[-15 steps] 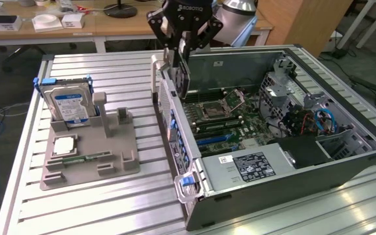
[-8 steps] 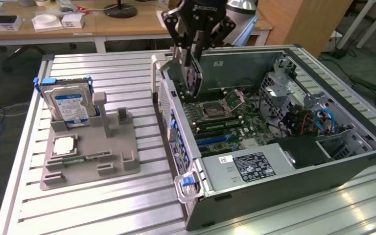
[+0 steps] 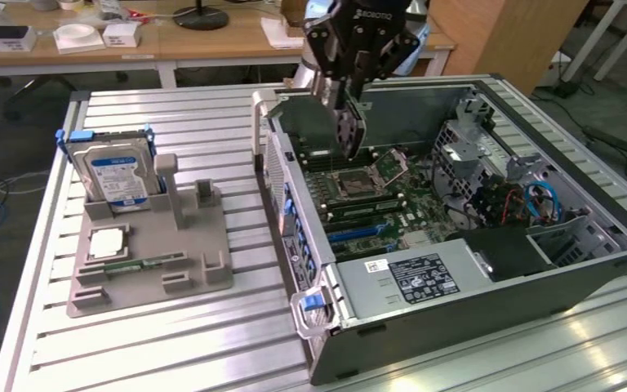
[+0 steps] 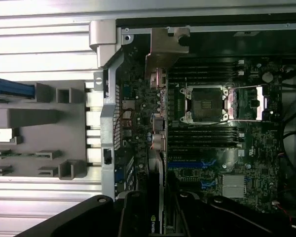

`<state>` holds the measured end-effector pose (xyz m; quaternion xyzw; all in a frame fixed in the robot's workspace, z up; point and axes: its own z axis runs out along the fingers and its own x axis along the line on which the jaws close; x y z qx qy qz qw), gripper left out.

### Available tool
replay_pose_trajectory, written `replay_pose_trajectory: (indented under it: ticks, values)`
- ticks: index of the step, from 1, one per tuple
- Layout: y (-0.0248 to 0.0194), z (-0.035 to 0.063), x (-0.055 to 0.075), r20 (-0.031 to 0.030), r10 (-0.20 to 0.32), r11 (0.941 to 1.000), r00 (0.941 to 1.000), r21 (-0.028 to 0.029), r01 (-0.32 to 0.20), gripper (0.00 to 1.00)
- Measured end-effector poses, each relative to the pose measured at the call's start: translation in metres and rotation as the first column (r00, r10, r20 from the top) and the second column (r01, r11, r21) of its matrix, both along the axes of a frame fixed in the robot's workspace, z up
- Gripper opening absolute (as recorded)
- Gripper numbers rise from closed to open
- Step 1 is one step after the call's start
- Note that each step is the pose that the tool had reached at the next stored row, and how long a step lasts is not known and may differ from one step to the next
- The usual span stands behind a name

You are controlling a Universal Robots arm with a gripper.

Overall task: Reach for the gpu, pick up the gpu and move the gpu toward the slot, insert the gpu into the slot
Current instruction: 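Pick up the gpu and move the gpu toward the slot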

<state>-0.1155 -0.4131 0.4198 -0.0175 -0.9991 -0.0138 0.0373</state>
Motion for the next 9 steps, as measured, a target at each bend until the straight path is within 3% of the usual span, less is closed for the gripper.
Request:
replay_pose_trajectory:
  ticks: [3,5,6,9]
  values:
    - [0.0000,-0.0004,0.012,0.0012,0.000,1.0000,1.0000,-0.0001,0.000,0.26]
    - [0.0000,-0.0007,0.019,0.0054,0.000,1.0000,1.0000,0.0000,0.000,0.26]
    - [0.0000,-0.0009,0.022,0.0130,0.000,1.0000,0.9999,-0.0001,0.000,0.26]
    - [0.0000,-0.0011,0.027,0.0576,0.000,1.0000,0.9983,0.0001,0.000,0.26]
